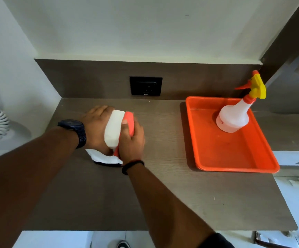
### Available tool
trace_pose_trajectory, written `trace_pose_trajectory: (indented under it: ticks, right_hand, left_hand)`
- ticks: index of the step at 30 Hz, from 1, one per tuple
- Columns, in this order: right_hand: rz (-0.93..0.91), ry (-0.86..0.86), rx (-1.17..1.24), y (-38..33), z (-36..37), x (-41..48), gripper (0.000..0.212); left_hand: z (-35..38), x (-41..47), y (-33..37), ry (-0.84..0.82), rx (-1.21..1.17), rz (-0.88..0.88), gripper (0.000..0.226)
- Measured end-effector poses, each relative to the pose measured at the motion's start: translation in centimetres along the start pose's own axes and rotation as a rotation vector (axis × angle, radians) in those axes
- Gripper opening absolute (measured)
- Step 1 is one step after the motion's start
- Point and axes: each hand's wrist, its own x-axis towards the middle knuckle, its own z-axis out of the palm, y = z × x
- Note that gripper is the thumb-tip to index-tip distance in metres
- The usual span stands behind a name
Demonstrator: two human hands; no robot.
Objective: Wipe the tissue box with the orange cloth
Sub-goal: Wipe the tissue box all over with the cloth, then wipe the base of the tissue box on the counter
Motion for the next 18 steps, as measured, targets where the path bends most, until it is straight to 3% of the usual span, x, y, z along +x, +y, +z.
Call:
trace_pose_trajectory:
  ticks: [7, 14, 18]
  right_hand:
    - [0.162, -0.016, -0.005, -0.1, -0.3, 1.9, 0.052]
    - [0.193, 0.029, 0.001, 0.9, -0.6, -2.2, 0.038]
    - [0.175, 0.030, 0.016, 0.5, 0.1, -3.9, 0.042]
  left_hand:
    - [0.5, 0.1, -0.5, -0.011, 0.033, -0.026, 0.134]
    - [0.9, -0.6, -1.0, -0.002, 0.042, -0.036, 0.133]
    - [1.0, -2.3, -1.3, 0.008, 0.024, -0.080, 0.134]
